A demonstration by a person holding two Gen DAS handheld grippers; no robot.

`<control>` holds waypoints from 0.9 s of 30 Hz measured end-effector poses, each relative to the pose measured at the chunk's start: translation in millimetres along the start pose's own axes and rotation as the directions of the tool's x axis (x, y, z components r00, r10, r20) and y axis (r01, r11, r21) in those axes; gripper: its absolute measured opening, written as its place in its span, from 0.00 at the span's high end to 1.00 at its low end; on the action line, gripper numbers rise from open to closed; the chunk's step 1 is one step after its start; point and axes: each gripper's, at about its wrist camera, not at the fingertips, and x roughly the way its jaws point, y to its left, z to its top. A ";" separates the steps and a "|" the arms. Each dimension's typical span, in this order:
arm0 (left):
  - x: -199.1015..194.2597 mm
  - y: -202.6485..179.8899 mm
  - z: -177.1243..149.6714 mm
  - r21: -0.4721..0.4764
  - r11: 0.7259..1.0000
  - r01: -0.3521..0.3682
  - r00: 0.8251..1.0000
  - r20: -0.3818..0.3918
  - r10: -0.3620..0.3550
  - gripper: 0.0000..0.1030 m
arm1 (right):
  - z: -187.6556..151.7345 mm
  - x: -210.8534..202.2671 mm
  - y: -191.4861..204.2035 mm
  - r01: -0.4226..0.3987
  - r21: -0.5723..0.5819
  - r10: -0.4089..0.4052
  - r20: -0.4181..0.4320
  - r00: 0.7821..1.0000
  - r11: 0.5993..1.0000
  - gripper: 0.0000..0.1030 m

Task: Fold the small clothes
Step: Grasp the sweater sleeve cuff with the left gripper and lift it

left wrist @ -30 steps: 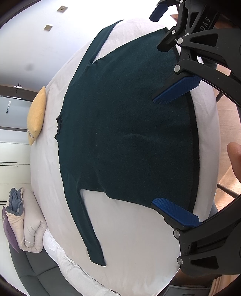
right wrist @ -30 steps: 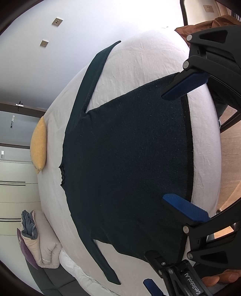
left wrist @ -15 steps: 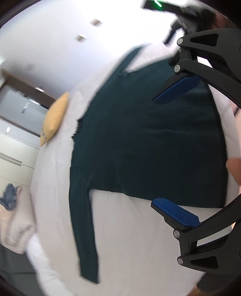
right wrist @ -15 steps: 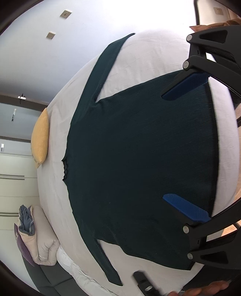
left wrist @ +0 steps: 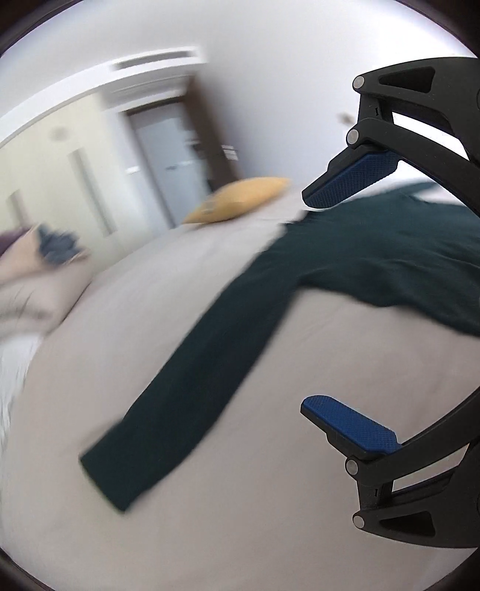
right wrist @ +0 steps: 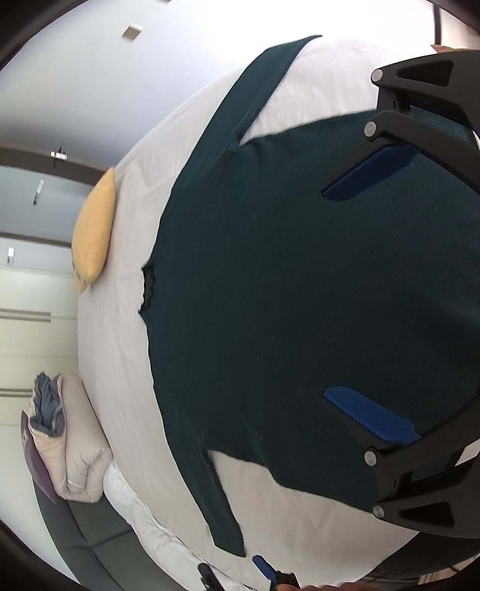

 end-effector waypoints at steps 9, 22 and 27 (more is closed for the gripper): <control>31.9 113.8 99.7 -0.408 0.907 0.101 0.991 0.119 -0.057 0.12 | 20.2 31.7 25.3 -0.067 -0.004 0.067 -0.030 0.997 0.998 0.00; 78.6 156.8 124.2 -0.561 0.813 0.154 0.974 0.225 -0.029 0.29 | 23.3 48.8 24.0 -0.099 0.043 0.101 -0.044 0.994 0.994 0.00; 45.6 146.2 96.6 -0.607 0.794 0.036 0.966 0.225 0.128 0.36 | 20.1 50.7 17.3 -0.102 0.074 0.106 -0.049 0.993 0.992 0.00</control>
